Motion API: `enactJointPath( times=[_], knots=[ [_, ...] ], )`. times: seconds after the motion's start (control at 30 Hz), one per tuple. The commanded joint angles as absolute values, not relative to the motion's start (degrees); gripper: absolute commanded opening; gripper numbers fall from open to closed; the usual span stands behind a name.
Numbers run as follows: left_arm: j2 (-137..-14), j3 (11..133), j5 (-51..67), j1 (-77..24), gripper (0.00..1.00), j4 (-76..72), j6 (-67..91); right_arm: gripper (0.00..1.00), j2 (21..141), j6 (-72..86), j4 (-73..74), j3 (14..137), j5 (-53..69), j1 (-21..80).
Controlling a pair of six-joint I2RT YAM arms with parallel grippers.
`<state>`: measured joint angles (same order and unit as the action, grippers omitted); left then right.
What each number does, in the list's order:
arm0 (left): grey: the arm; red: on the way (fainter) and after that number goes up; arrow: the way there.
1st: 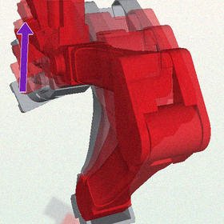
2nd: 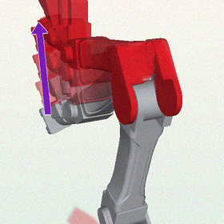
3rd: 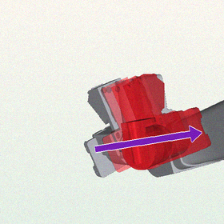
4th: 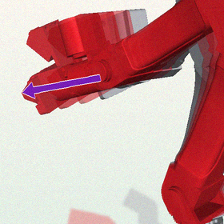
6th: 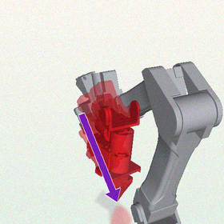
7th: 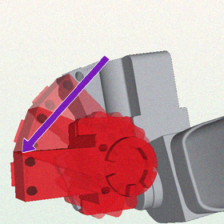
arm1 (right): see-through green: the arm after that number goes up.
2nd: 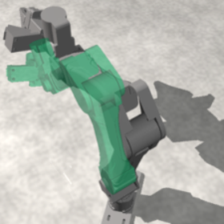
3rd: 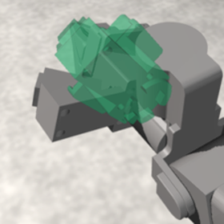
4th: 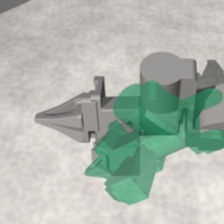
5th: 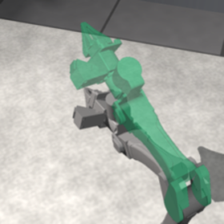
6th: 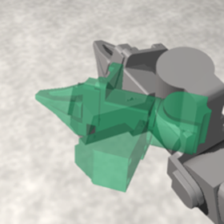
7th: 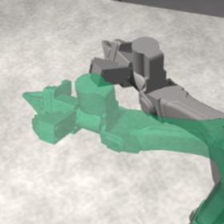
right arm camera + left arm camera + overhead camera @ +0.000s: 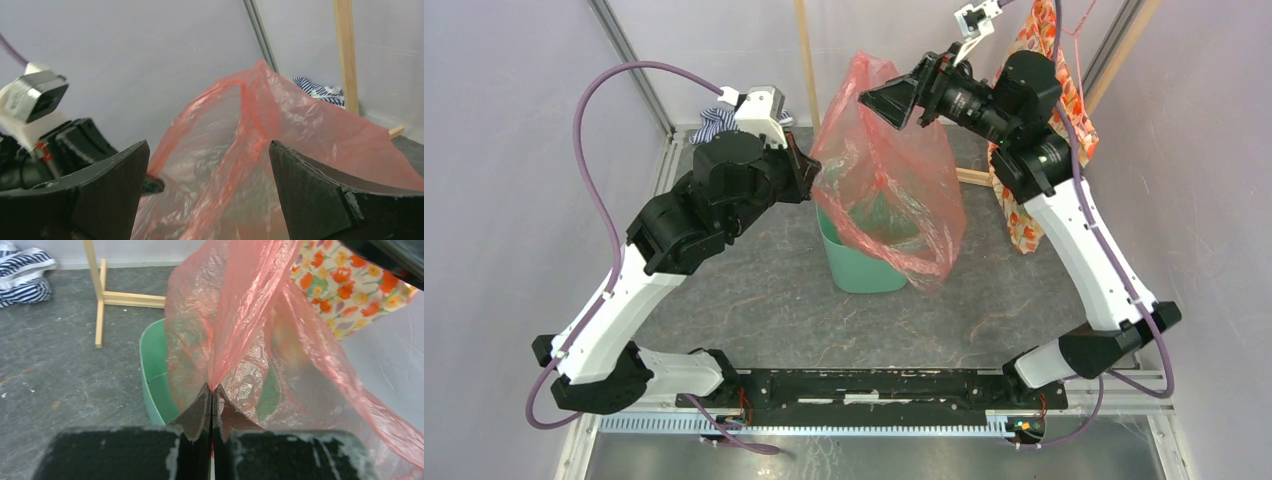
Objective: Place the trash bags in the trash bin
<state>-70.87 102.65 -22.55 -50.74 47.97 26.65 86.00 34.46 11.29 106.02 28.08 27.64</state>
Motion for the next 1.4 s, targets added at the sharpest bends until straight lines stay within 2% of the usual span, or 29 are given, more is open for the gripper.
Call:
enactJointPath(
  times=[0.0,0.27,0.47,0.9,1.0,1.2,1.27,1.37],
  knots=[
    [-70.5,103.6,-26.0,-48.9,0.02,48.6,25.7,0.98,79.8,27.5,14.7,106.0,27.2,27.9],
    [-68.5,100.1,-21.3,-42.2,0.02,48.1,25.0,0.98,72.8,13.6,30.3,104.0,11.3,27.5],
    [-66.8,98.6,-20.1,-40.2,0.02,48.6,24.5,0.93,69.7,12.6,33.7,93.2,0.4,22.2],
    [-65.7,98.0,-18.5,-39.6,0.02,49.8,23.6,0.96,69.2,22.8,18.4,74.9,11.3,17.2],
    [-66.0,98.3,-17.7,-39.6,0.02,49.3,23.6,0.84,69.3,25.1,15.1,72.9,15.1,17.2],
    [-67.6,100.0,-16.5,-39.5,0.02,48.8,23.5,0.32,69.5,26.9,13.4,72.5,20.2,18.1],
    [-68.0,100.5,-16.3,-39.5,0.02,48.3,23.5,0.19,69.7,26.5,13.9,73.5,20.0,19.8],
    [-68.8,101.6,-15.8,-39.5,0.02,47.8,23.3,0.08,70.6,24.9,15.9,75.3,17.4,24.9]
  ],
)
